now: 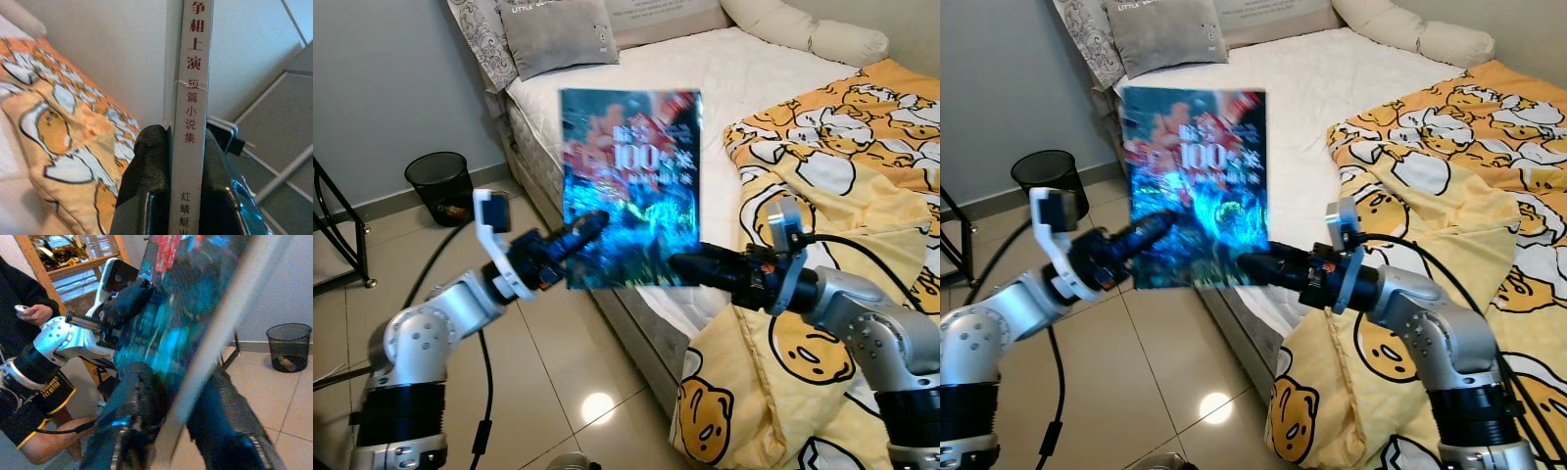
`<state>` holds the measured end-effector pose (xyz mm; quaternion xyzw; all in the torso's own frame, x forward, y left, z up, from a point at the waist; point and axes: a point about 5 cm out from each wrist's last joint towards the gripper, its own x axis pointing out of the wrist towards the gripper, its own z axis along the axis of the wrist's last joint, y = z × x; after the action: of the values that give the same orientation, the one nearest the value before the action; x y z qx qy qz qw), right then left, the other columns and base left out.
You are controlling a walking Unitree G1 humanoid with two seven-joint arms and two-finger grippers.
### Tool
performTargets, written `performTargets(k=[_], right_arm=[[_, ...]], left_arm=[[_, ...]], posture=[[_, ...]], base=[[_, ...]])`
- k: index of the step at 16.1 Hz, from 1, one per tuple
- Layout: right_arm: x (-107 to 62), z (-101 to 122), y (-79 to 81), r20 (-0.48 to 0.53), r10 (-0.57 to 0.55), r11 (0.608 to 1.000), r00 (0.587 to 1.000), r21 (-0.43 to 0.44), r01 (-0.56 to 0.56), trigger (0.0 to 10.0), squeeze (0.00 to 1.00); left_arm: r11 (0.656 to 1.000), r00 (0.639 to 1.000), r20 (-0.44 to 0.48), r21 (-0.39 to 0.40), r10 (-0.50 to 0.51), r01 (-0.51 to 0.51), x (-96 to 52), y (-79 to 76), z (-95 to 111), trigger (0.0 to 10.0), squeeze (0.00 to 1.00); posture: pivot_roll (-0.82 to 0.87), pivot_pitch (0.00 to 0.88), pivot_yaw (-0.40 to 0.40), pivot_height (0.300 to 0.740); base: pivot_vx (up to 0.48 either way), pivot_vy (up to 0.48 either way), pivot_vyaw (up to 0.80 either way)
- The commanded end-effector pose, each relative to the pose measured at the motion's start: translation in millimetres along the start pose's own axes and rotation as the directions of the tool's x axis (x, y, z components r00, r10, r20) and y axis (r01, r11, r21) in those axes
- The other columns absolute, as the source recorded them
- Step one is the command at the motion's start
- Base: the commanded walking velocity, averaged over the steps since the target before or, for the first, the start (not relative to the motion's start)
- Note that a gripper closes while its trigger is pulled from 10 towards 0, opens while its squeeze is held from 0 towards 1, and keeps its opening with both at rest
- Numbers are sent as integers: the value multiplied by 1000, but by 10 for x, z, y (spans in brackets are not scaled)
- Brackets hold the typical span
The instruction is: Clean up the room
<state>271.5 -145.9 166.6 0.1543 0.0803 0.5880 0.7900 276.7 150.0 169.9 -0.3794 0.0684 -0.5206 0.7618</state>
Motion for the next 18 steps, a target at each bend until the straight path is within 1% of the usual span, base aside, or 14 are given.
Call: performTargets(k=[1, 2, 4, 9, 11, 12, 14, 15, 18], right_arm=[[71, 54, 73, -1, 56, 998, 998, -29, -56, 10000, 0], [84, 40, 93, -3, 74, 997, 997, -18, -74, 10000, 0], [87, 41, 105, 8, 89, 996, 996, 2, -89, 0, 0], [69, 54, 80, 20, 74, 997, 997, 14, -74, 0, 0], [75, 42, 71, 17, 57, 998, 998, 17, -58, 0, 0], [77, 28, 63, 20, 42, 999, 999, 28, -42, 0, 0], [72, 25, 59, 53, 26, 998, 998, 61, -30, 0, 0], [41, -3, 43, 44, -3, 998, 999, 57, 0, 0, 0], [-11, -41, 31, 58, -51, 997, 997, 65, 48, 0, 0]], left_arm=[[998, 998, -9, 29, -55, 55, 61, -86, 39, 0, 0], [998, 998, -9, 31, -55, 56, 60, -86, 39, 0, 0], [998, 998, -7, 34, -57, 57, 58, -84, 42, 0, 0], [998, 999, -7, 44, -47, 47, 61, -56, 55, 0, 0], [998, 1000, -4, 60, -20, 20, 51, -33, 55, 0, 0], [996, 1000, -4, 84, 22, -21, 45, 3, 47, 10000, 0], [993, 999, 4, 106, 52, -52, 35, 30, 47, 10000, 0], [989, 997, 26, 123, 74, -77, 11, 41, 68, 10000, 1000], [985, 994, 64, 138, 92, -101, -47, 47, 102, 10000, 1000]], posture=[[-15, 0, 22, 740], [-15, 0, 22, 740], [-14, 0, 22, 740], [-16, 0, 22, 740], [-15, 0, 21, 740], [-14, 0, 20, 740], [-17, 0, 23, 740], [-20, 0, 25, 740], [-18, 0, 20, 740]], base=[[0, 0, 0], [0, 0, 0], [0, 0, 0], [0, 0, 0], [0, 0, 0], [0, 0, 0], [0, 0, 0], [0, 0, 0], [0, 0, 0]])
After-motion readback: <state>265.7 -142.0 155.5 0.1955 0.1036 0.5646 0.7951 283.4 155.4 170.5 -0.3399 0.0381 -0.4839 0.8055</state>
